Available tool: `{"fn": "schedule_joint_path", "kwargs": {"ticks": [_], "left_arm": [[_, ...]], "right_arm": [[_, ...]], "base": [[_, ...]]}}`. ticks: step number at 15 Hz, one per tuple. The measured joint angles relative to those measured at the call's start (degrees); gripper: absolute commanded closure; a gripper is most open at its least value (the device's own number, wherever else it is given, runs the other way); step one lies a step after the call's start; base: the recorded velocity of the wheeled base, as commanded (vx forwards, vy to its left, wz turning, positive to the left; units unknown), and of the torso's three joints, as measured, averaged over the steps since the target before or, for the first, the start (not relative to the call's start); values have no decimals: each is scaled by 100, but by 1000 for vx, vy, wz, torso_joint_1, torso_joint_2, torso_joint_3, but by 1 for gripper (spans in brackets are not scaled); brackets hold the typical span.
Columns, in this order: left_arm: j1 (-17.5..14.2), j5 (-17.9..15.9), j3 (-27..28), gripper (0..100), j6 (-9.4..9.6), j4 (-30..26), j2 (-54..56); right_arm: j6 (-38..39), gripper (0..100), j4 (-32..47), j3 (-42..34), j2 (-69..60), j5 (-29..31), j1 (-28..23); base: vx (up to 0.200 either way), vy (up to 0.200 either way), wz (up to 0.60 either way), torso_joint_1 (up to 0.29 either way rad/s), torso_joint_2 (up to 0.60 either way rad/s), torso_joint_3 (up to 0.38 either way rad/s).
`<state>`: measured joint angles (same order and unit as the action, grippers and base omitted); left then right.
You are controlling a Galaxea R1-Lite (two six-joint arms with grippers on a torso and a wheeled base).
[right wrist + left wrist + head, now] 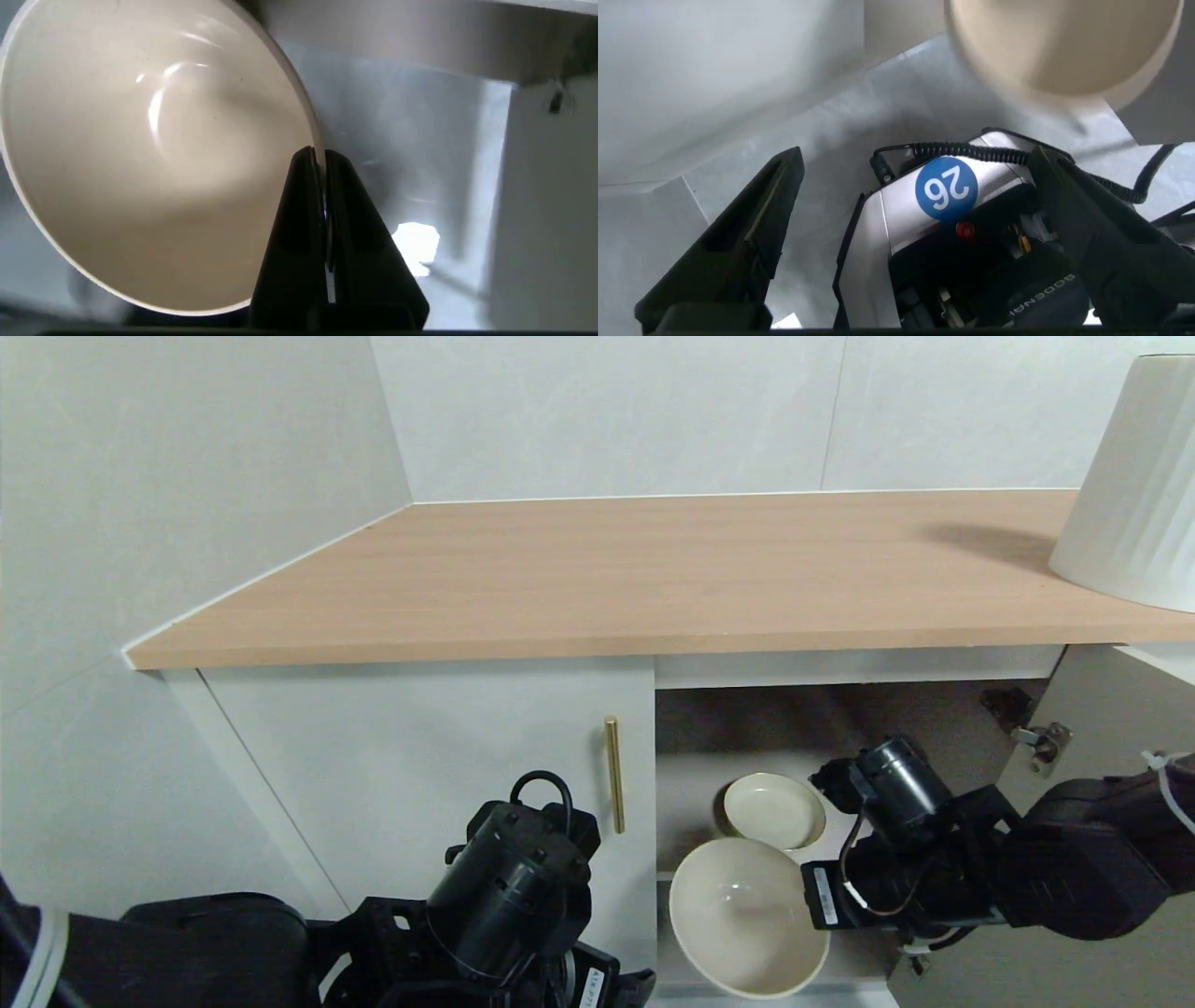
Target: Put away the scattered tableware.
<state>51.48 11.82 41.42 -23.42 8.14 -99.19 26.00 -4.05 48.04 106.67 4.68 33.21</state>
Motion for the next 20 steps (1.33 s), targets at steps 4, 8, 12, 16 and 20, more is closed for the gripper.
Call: {"fn": "schedule_joint_path", "kwargs": {"ticks": [4, 8, 12, 16, 20], "left_arm": [[-57, 49, 24, 0, 7, 9, 22], [-93, 54, 33, 0, 16, 11, 50], [-105, 55, 33, 0, 16, 11, 52], [-104, 54, 30, 0, 16, 9, 40], [-104, 55, 28, 0, 11, 9, 20]], "right_arm": [[834, 100, -18, 221, -33, -6, -496], [1517, 100, -374, 418, 146, 16, -774], [1770, 100, -813, 499, 596, 635, -870], [1987, 100, -1264, 600, 1042, 858, -962], [2050, 100, -1290, 936, 1420, 1117, -1179]], "base": [[0, 0, 0, 0, 0, 0], [0, 0, 0, 0, 0, 0], [0, 0, 0, 0, 0, 0], [0, 0, 0, 0, 0, 0], [0, 0, 0, 0, 0, 0]]}}
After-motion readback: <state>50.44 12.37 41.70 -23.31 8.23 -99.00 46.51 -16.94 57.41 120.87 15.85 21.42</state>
